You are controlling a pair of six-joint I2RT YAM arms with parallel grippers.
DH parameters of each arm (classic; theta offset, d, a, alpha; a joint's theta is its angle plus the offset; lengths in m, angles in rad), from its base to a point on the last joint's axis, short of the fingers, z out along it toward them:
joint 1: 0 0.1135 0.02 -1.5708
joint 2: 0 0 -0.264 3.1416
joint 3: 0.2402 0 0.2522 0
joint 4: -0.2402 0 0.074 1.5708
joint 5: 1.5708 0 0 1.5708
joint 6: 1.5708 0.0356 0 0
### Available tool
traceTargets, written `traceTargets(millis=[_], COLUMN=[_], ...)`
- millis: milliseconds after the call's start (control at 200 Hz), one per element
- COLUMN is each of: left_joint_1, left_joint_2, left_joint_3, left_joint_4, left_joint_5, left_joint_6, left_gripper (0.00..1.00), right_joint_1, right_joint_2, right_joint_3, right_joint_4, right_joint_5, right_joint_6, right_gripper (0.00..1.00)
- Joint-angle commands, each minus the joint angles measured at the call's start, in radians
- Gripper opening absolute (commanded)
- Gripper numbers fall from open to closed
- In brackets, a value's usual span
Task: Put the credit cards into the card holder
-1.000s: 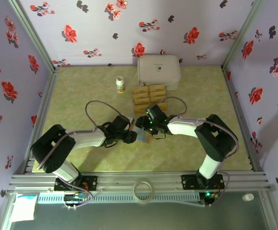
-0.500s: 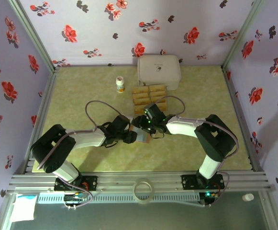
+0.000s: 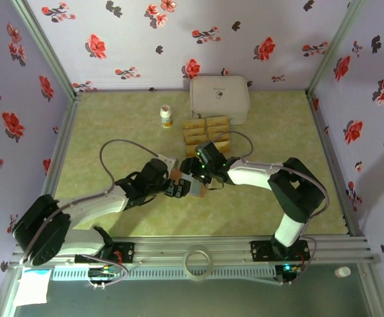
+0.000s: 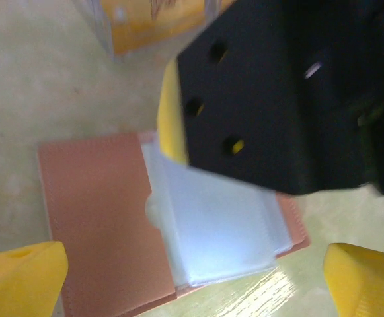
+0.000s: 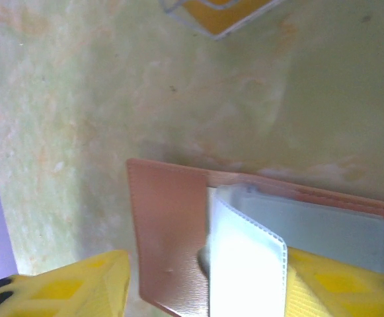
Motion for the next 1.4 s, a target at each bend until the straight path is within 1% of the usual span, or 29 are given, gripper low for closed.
traceTargets(millis=[0,110,270,440,530,690,810,945,1200,1280,1390], left_joint_1=[0.008,0.015,0.037,0.067,0.08,0.095,0.109,0.118,0.124,0.124,0.124], left_joint_2=[-0.077,-0.147,-0.223,-0.253,-0.26,-0.264,-0.257,-0.233,-0.101,-0.056,-0.002], left_joint_3=[-0.024,-0.026,-0.016,-0.007,-0.008,-0.007,-0.007,0.002,0.055,0.073,0.092], left_joint_4=[-0.016,-0.039,-0.076,-0.12,-0.136,-0.161,-0.176,-0.197,-0.237,-0.238,-0.235], left_joint_5=[-0.083,-0.13,-0.174,-0.197,-0.198,-0.202,-0.201,-0.2,-0.179,-0.175,-0.172], left_joint_6=[-0.02,-0.027,-0.044,-0.064,-0.076,-0.086,-0.091,-0.088,-0.086,-0.083,-0.077], left_gripper=[1.0,1.0,1.0,1.0,1.0,1.0,1.0,1.0,1.0,1.0,1.0], right_joint_1=[0.022,0.04,0.065,0.073,0.073,0.069,0.062,0.044,0.015,0.012,0.011], right_joint_2=[0.024,0.043,0.122,0.216,0.229,0.152,0.059,-0.056,-0.205,-0.222,-0.22], right_joint_3=[0.044,0.075,0.145,0.205,0.222,0.227,0.214,0.168,0.074,0.044,0.003], right_joint_4=[0.021,0.018,0.016,0.022,0.018,-0.034,-0.117,-0.253,-0.507,-0.532,-0.507], right_joint_5=[-0.01,-0.004,0.0,0.001,-0.01,-0.004,0.035,0.12,0.296,0.315,0.3], right_joint_6=[0.034,0.044,0.053,0.063,0.056,0.002,-0.053,-0.118,-0.218,-0.229,-0.228], right_gripper=[0.58,0.59,0.6,0.6,0.6,0.61,0.61,0.61,0.62,0.62,0.62])
